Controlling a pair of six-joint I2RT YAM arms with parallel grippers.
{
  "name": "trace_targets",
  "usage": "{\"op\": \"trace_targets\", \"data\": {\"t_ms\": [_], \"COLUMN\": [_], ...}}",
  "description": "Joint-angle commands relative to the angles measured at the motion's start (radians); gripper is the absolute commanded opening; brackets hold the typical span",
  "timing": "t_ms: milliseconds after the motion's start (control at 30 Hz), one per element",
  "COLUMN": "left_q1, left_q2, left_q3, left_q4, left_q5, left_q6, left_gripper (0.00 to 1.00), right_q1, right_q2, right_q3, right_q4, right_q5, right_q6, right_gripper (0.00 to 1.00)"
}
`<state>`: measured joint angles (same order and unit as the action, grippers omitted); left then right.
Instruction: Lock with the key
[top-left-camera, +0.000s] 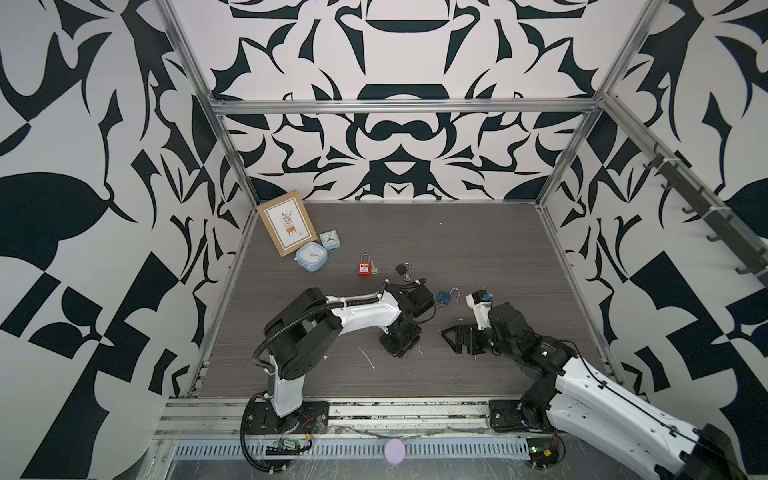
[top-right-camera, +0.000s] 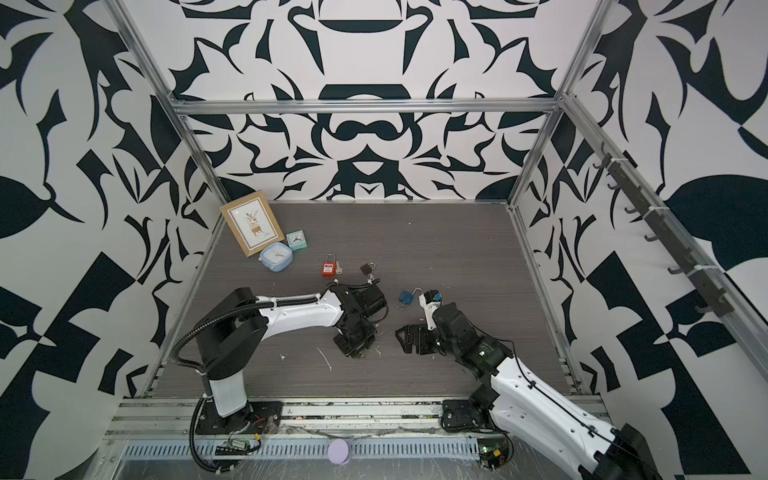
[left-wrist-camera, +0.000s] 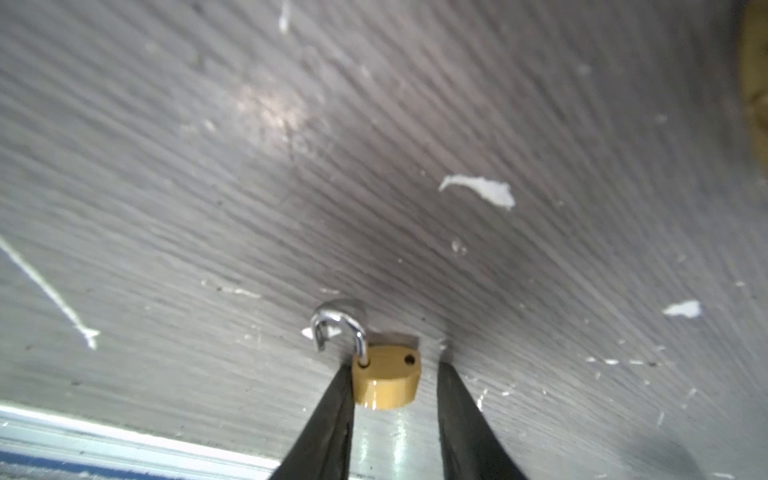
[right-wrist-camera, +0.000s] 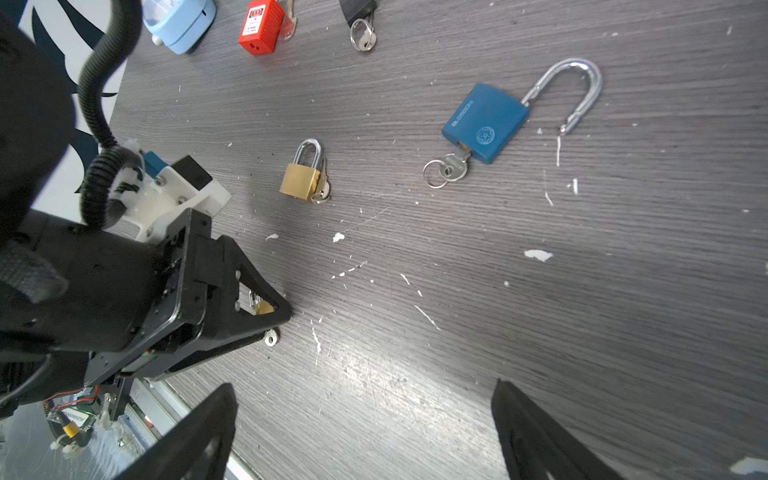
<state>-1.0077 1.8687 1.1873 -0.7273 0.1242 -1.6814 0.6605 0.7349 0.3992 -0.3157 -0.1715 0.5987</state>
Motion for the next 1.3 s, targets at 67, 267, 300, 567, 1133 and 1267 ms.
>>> {"op": "trace_targets", "data": {"t_ms": [67, 267, 300, 567, 1133, 1267], "left_q1": [0.011, 0.014, 0.016, 0.024, 0.031, 0.031], "left_q2": [0.051, 0.055, 0.055, 0.055, -0.186, -0.316], "left_q3": [-0.007, 0.001, 0.001, 0.009, 0.089, 0.020], "left_q4": [-0.020, -0.029, -0.029, -0.041, -0.010, 0.063], "left_q5": [-0.051, -0.054, -0.055, -0.067, -0.272, -0.324], "left_q6": [0.009, 0.013, 0.015, 0.035, 0.918, 1.208], "left_gripper": [0.36, 0.29, 0.28, 0.17, 0.00, 0.00], "right_q1": [-0.002, -0.002, -0.002, -0.003, -0.004, -0.006], "right_q2": [0.012, 0.006, 0.003, 0.001, -0.123, -0.104], "right_q3": [0.036, 0.039, 0.037, 0.039, 0.174, 0.261], "right_q4": [0.030, 0.024, 0.024, 0.024, -0.026, -0.032], "right_q5": [0.014, 0.014, 0.014, 0.021, 0.246, 0.276], "right_q6": [-0.010, -0.014, -0.013, -0.013, -0.033, -0.057], "right_gripper": [0.97, 0.97, 0.97, 0.97, 0.96, 0.96]}}
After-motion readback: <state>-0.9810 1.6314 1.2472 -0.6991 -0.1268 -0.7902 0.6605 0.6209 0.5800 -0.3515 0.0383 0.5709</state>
